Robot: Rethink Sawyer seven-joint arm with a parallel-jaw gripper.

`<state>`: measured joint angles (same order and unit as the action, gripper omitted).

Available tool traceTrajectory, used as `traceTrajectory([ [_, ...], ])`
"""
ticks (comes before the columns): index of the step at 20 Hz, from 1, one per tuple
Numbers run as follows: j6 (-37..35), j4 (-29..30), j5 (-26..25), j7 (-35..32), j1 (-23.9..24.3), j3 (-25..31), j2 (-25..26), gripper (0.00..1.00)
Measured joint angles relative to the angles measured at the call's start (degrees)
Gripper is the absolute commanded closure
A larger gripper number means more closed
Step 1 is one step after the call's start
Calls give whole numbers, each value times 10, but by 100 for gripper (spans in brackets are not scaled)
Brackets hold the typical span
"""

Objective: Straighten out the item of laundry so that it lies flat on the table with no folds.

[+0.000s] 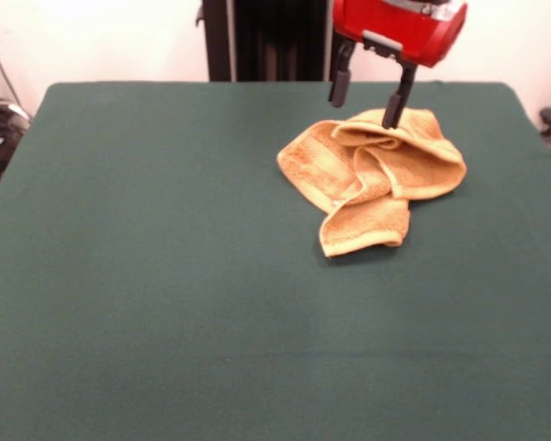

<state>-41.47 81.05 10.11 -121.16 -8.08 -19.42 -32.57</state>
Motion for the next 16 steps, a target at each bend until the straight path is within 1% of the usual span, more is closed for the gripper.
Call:
traceTrajectory([
  [7,0,-8,0,0,4,4,2,0],
  [16,0,-60,-31,0,19,20,4,0],
])
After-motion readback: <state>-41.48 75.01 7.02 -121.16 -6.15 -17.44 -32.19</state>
